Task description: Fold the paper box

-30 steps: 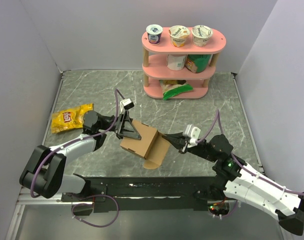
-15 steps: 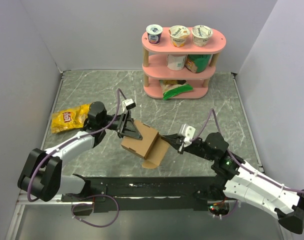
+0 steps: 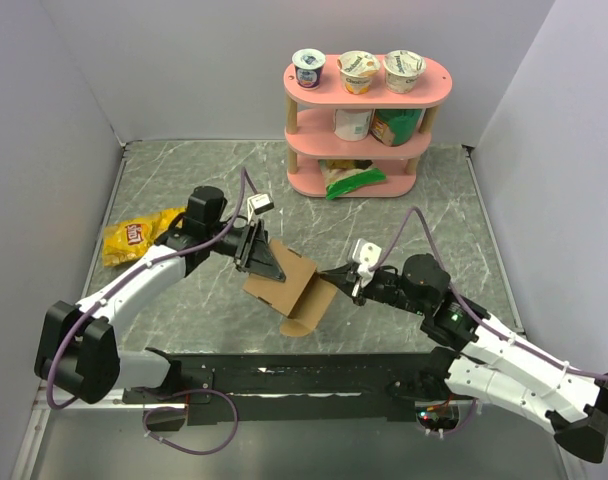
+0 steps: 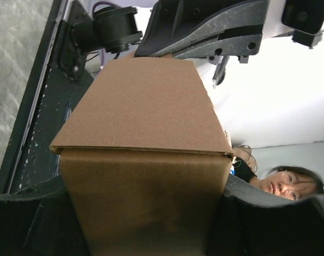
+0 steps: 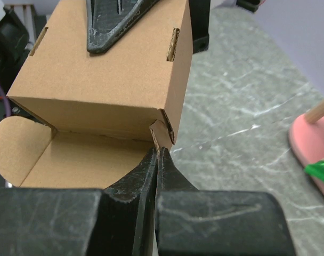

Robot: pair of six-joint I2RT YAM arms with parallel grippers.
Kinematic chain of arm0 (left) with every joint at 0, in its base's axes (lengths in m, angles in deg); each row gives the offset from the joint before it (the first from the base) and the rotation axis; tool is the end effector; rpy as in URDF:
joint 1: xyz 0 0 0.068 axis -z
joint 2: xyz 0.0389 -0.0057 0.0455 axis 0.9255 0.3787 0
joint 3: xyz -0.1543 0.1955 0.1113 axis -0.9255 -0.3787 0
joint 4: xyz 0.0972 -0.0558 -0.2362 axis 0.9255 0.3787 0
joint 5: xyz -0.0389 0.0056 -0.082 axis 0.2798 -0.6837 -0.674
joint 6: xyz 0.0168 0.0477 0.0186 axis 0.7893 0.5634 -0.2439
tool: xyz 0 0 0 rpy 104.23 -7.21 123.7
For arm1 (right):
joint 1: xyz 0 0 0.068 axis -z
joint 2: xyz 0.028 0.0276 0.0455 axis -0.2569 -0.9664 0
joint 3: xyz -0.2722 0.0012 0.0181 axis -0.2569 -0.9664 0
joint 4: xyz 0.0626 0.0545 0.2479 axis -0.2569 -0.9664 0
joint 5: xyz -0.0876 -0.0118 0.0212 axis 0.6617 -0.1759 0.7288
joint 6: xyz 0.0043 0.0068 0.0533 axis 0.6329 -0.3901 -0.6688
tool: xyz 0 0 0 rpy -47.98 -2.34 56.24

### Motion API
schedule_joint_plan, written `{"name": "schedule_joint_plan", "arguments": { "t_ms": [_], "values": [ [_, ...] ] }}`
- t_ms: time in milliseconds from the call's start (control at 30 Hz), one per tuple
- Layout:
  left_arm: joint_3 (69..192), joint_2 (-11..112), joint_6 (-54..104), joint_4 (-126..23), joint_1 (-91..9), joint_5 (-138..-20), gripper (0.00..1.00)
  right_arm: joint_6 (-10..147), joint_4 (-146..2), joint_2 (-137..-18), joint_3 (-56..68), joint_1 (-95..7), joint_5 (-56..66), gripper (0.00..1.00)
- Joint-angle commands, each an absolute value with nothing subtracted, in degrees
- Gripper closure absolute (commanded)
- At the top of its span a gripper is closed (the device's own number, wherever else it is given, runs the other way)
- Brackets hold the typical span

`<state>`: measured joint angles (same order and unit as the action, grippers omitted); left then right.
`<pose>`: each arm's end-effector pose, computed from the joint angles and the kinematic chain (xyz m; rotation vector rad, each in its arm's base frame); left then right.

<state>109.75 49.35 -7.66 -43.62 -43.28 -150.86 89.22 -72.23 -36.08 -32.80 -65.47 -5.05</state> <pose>0.2295 -0.1430 0.2899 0.6612 2.1956 -2.1132 0.1019 0.1407 0.3210 -1.0957 1.2938 0.7356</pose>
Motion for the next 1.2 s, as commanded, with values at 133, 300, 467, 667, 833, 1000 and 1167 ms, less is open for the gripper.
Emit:
{"name": "schedule_joint_plan", "arguments": {
  "t_ms": [133, 300, 467, 667, 833, 1000, 1167],
  "values": [
    [103.0, 45.7, -17.4, -63.1, -43.0, -145.1, 0.50, 83.5, -69.7, -36.5, -28.7, -66.3, -6.9, 1.00],
    [102.2, 44.4, -20.0, -65.8, -43.0, -145.5, 0.50, 81.3, -69.0, -36.2, -29.6, -65.9, -5.1, 1.00],
    [102.0, 43.7, -19.9, -65.7, -43.1, -145.7, 0.50, 80.3, -69.3, -35.4, -29.9, -65.4, -3.6, 1.00],
    [101.5, 43.2, -21.0, -67.4, -43.1, -146.0, 0.50, 79.9, -69.9, -35.0, -30.0, -65.0, -2.6, 1.00],
    [100.6, 42.6, -23.5, -70.6, -43.1, -146.0, 0.50, 79.3, -70.0, -34.1, -30.4, -64.8, -2.3, 1.00],
    [107.9, 44.3, -6.3, -48.6, -42.5, -143.3, 0.50, 79.6, -70.8, -35.5, -29.2, -64.8, -3.1, 1.00],
    [109.7, 46.2, -2.5, -42.3, -41.8, -142.7, 0.51, 80.6, -71.5, -37.5, -27.4, -64.9, -4.0, 1.00]
  ]
}}
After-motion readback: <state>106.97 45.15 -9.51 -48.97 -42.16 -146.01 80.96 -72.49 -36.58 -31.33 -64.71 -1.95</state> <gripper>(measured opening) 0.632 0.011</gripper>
